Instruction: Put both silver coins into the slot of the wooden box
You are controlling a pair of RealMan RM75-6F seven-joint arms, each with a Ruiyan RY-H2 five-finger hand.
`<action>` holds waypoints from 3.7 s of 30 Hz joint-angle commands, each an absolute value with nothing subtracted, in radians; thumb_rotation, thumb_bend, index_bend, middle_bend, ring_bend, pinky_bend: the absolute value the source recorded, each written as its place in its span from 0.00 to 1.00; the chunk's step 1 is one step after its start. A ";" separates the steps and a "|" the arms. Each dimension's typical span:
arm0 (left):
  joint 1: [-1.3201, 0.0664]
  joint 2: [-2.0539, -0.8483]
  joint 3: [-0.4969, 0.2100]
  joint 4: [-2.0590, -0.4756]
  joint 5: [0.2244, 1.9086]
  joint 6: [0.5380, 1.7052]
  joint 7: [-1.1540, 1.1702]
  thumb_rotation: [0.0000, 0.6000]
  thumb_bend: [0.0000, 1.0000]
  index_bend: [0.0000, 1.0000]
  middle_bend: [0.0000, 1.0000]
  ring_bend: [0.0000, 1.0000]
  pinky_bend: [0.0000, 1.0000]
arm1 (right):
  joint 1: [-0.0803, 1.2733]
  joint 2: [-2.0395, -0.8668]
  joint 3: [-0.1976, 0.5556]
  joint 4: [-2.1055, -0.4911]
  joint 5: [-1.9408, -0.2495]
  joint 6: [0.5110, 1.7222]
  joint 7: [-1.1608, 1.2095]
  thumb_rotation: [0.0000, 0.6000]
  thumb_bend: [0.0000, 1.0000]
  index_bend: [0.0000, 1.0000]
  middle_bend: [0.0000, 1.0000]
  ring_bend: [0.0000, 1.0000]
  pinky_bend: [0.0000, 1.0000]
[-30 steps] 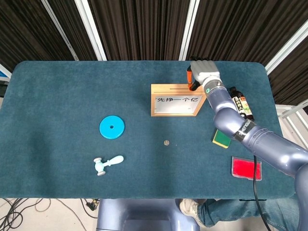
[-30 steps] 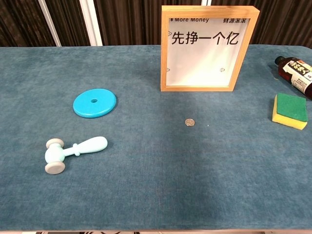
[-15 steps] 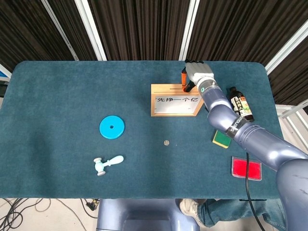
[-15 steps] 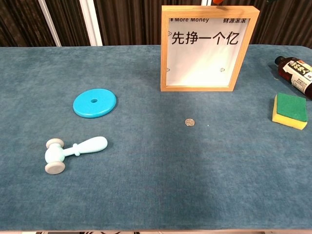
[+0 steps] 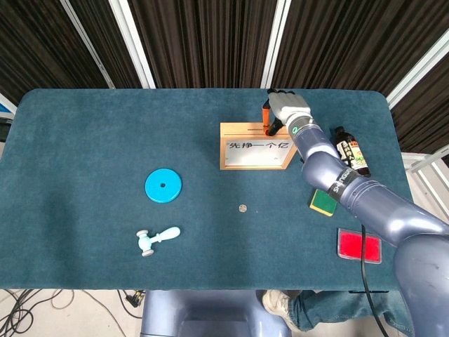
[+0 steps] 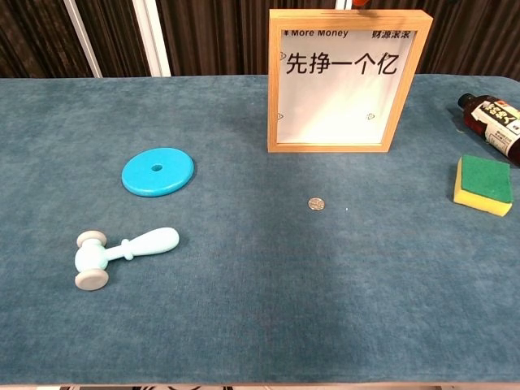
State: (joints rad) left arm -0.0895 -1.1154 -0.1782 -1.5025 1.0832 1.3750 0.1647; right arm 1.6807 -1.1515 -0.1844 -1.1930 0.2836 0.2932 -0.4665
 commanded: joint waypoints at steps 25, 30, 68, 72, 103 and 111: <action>-0.089 -1.113 -0.179 -1.504 1.084 1.378 0.160 1.00 0.04 0.00 0.00 0.00 0.00 | 1.766 -1.184 -0.349 -1.157 0.136 0.221 -0.178 1.00 0.61 0.57 0.00 0.00 0.00; -0.089 -1.114 -0.180 -1.503 1.081 1.376 0.161 1.00 0.04 0.00 0.00 0.00 0.00 | 1.774 -1.185 -0.365 -1.154 0.098 0.212 -0.124 1.00 0.61 0.55 0.00 0.00 0.00; -0.103 -1.112 -0.171 -1.515 1.065 1.344 0.189 1.00 0.04 0.00 0.00 0.00 0.00 | 1.310 -0.936 -0.199 -1.926 -0.608 1.120 -0.011 1.00 0.38 0.45 0.00 0.00 0.00; -0.103 -1.112 -0.169 -1.514 1.067 1.342 0.186 1.00 0.04 0.00 0.00 0.00 0.00 | 1.237 -0.979 -0.177 -1.951 -0.668 1.176 -0.060 1.00 0.38 0.44 0.00 0.00 0.00; -0.099 -1.082 -0.139 -1.525 1.161 1.328 0.078 1.00 0.04 0.00 0.00 0.00 0.00 | 0.786 -1.471 -0.107 -1.863 -0.855 1.544 -0.505 1.00 0.38 0.37 0.00 0.00 0.00; -0.095 -1.070 -0.128 -1.535 1.190 1.333 0.056 1.00 0.04 0.00 0.00 0.00 0.00 | 0.732 -1.571 -0.070 -1.705 -0.917 1.484 -0.485 1.00 0.38 0.35 0.00 0.00 0.00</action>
